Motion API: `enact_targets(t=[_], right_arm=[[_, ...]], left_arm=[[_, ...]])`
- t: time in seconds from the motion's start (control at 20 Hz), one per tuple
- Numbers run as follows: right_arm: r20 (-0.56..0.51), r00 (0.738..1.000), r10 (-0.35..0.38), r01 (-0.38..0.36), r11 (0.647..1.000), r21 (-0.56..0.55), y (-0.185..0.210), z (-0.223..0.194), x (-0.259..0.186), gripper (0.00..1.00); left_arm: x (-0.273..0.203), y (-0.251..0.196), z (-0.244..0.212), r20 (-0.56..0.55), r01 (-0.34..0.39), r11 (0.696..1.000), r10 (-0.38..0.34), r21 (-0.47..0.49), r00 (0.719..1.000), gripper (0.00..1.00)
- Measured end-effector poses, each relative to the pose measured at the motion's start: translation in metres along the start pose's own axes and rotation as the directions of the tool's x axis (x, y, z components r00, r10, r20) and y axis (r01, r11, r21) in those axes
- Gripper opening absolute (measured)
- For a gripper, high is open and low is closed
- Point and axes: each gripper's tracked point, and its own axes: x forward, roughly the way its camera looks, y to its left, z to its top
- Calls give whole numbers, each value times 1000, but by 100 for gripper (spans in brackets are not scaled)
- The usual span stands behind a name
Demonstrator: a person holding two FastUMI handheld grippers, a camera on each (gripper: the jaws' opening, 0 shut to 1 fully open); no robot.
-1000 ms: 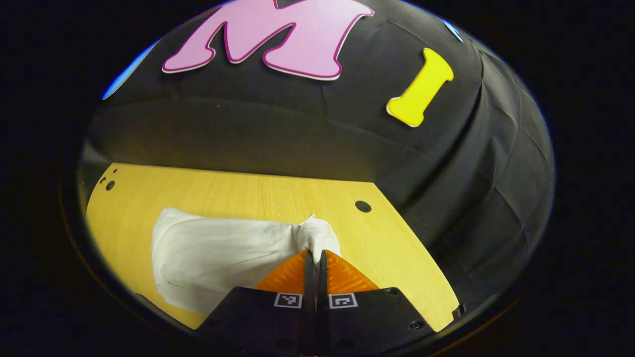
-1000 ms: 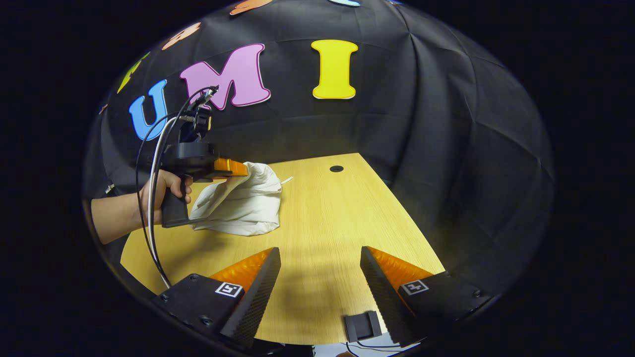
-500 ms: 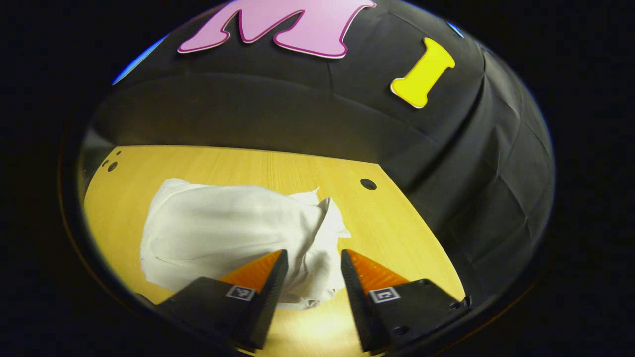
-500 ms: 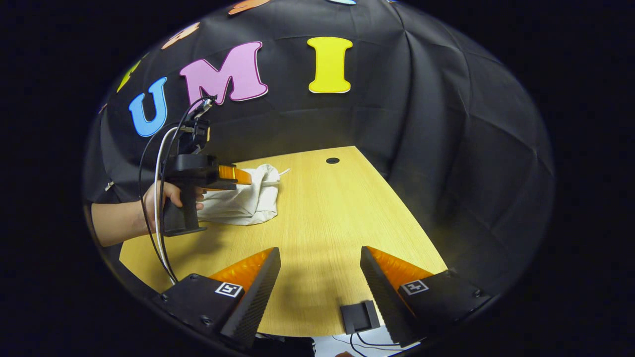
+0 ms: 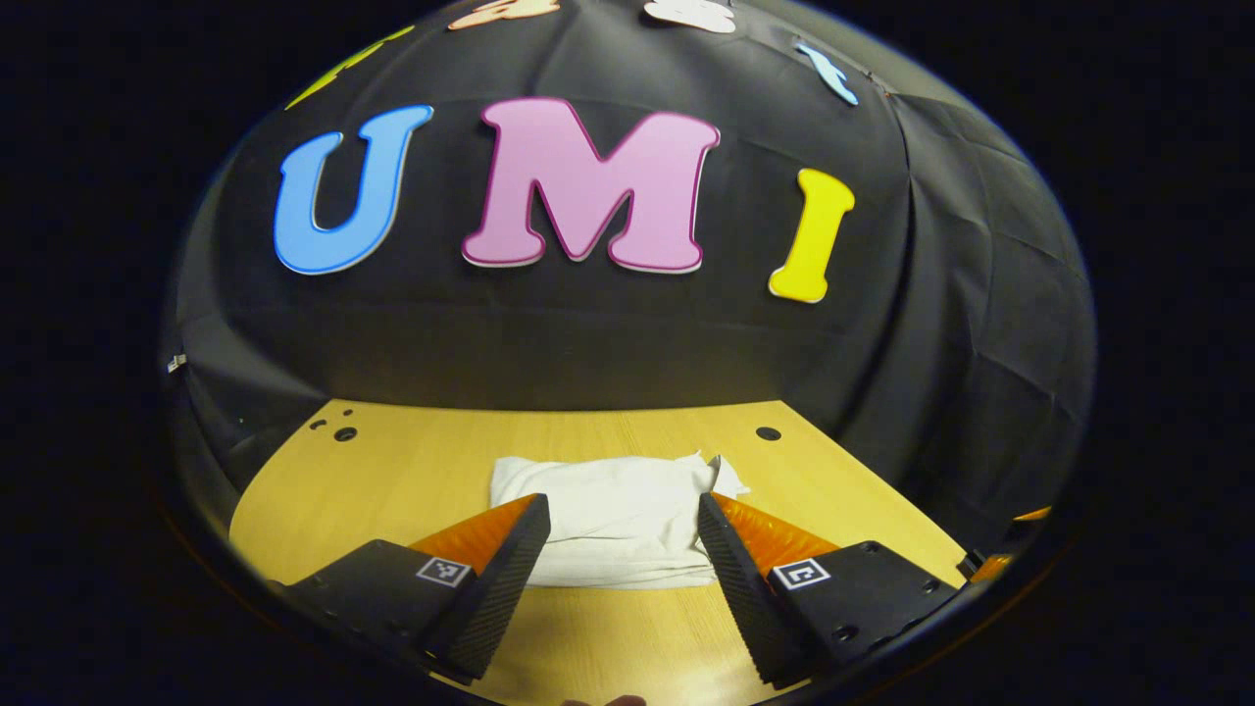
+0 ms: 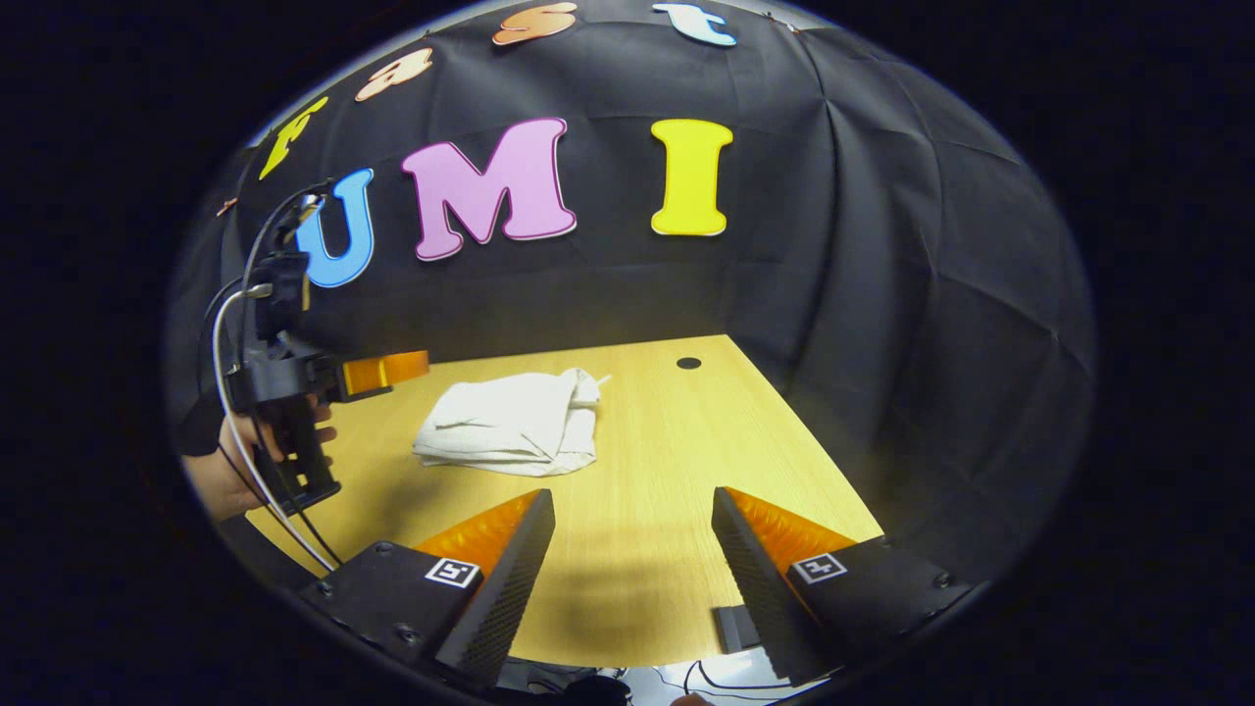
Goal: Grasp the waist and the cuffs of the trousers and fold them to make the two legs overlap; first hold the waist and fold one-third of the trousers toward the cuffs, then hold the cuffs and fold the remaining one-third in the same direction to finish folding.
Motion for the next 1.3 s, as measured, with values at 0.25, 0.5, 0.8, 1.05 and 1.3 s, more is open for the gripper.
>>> enact_targets(t=[0.25, 0.5, 0.8, 1.05, 1.3], right_arm=[[52, 999, -16, 15, 1000, 23, 20, 5, -40, 99], [84, 996, -25, 24, 1000, 14, 28, -4, -77, 99], [72, 997, -6, 5, 1000, 8, 42, -25, -101, 99], [18, 994, 112, -112, 994, -5, 84, -50, -98, 99], [9, 982, 187, -187, 982, -9, 111, -49, -88, 99]], left_arm=[[-100, 25, 18, 83, -17, 1000, 18, -11, 996, 96], [-177, 53, -1, 100, -89, 995, 93, -39, 991, 95], [-226, 64, -47, 44, -186, 979, 190, -84, 981, 96], [-240, 47, -62, 25, -174, 982, 176, -75, 984, 96], [-247, 46, -68, 17, -160, 986, 161, -50, 987, 96]])
